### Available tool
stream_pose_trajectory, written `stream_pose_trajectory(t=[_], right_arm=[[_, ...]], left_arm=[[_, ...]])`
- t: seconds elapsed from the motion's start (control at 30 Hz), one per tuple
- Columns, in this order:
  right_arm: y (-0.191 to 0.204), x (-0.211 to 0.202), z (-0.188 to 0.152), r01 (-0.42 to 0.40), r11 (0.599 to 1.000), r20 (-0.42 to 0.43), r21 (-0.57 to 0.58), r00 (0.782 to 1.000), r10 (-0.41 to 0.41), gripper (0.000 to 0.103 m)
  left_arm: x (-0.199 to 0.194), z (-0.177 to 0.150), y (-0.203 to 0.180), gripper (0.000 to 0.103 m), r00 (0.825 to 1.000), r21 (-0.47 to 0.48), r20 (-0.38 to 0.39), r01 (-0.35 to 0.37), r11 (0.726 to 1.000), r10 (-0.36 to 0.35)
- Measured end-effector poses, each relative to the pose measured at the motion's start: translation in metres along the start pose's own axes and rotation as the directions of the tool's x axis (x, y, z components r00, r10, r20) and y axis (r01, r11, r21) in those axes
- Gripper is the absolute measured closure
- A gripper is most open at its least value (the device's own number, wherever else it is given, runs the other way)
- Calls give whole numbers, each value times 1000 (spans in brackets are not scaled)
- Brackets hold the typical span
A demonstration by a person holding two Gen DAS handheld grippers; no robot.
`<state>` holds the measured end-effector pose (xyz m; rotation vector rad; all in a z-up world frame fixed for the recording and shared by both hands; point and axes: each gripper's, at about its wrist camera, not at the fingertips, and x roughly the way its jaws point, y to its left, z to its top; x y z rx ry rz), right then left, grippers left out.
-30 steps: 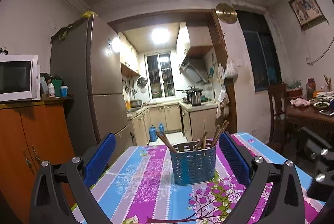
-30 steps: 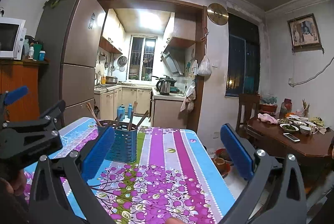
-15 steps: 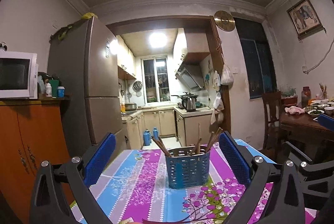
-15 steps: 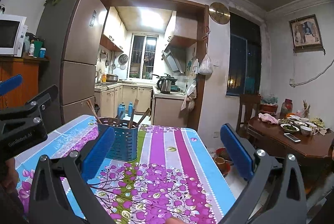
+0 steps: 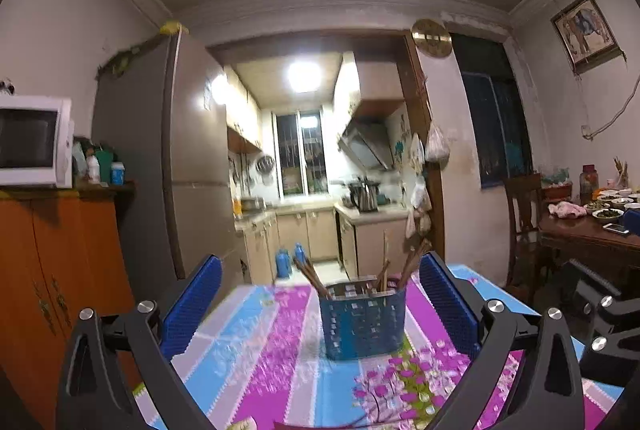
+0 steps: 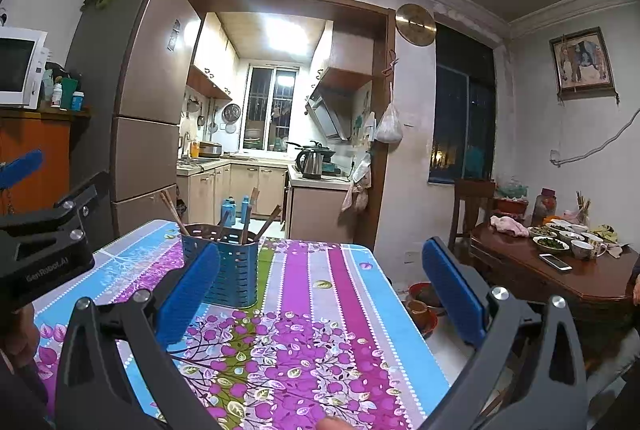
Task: Organize utensils
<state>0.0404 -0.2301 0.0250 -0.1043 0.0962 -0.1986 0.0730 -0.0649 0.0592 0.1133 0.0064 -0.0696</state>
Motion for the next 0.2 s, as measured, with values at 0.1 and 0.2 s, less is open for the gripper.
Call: stream_pose_trajectory(t=[0.1, 0.2], right_arm=[[-2, -1, -1, 4, 1000, 0, 7, 1000, -4, 5], [-3, 1, -2, 8, 1000, -6, 12, 1000, -8, 5]], left_arm=[[6, -6, 0, 5, 999, 12, -45, 31, 999, -30], [9, -14, 2, 5, 997, 6, -79, 24, 1000, -24]])
